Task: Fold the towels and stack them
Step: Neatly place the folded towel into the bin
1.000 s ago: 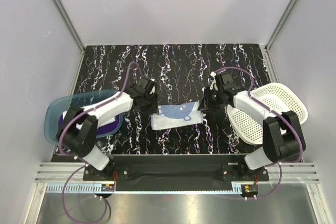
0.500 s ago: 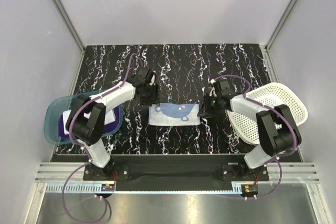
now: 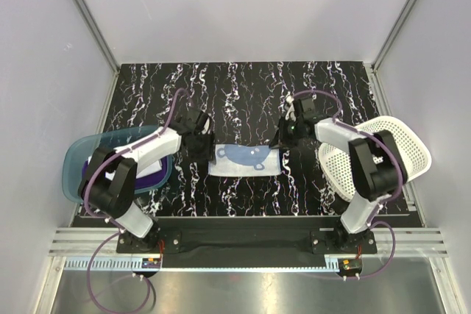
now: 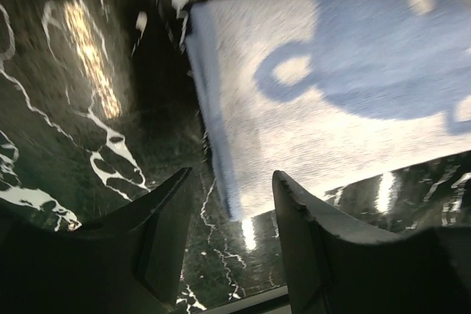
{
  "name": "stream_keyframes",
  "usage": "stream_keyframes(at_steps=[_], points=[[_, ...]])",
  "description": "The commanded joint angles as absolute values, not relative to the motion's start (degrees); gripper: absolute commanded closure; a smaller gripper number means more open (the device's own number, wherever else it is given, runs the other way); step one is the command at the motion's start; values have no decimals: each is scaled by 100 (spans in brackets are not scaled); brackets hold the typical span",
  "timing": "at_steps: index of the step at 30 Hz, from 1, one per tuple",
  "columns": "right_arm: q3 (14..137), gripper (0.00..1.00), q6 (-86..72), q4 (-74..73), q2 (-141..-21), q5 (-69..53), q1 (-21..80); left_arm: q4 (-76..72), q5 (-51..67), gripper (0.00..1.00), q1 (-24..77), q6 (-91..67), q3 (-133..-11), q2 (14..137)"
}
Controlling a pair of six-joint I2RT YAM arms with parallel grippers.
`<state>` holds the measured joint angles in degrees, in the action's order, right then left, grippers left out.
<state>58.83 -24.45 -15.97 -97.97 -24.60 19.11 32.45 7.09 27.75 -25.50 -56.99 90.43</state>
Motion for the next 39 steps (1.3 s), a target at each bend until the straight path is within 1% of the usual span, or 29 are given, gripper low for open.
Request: stream_keyframes(at_steps=[1,7,12,15,16,19,22,28,31,32,34,35,36,38,39], points=[[6152,81,-2154,-1477,-10379,-2329,1925,2874,817,49,2795,-2742,-5537,9184],[6231,80,-2039,-1459,-10477,-1881,1925,3093,387,51,2795,-2707,-5581,9413],[6336,73,-2004,-1713,-10099,-1846,1925,3182,299,50,2795,-2690,-5713,9255],[6346,70,-2013,-1915,-9757,-1881,1925,3147,456,47,2769,-2593,-5915,9228],[6328,69,-2039,-1951,-9669,-1916,1925,3077,675,46,2742,-2558,-5950,9272],[6188,67,-2144,-2039,-9361,-2056,1925,2928,1035,45,2602,-2505,-6056,9378],[5898,64,-2276,-1855,-9124,-2381,1933,2874,1107,44,2496,-2487,-6091,9561],[5555,60,-2294,-1705,-8912,-2338,1934,2646,1423,45,2461,-2505,-6091,9948],[5537,50,-2303,-1696,-8903,-2364,1934,2610,1459,49,2470,-2645,-6021,10098],[5537,39,-2294,-1705,-8860,-2364,1925,2610,1433,50,2461,-2715,-5994,10116],[5537,19,-2294,-1714,-8798,-2338,1934,2497,1433,55,2470,-2777,-5889,10142],[5555,8,-2285,-1740,-8720,-2329,1925,2479,1441,59,2461,-2812,-5880,10160],[5555,1,-2276,-1749,-8684,-2320,1934,2479,1441,68,2470,-2839,-5889,10178],[5581,0,-2250,-1810,-8561,-2303,1934,2540,1433,79,2470,-2874,-5941,10187],[5590,0,-2241,-1837,-8534,-2251,1934,2610,1441,89,2478,-2883,-5959,10169]])
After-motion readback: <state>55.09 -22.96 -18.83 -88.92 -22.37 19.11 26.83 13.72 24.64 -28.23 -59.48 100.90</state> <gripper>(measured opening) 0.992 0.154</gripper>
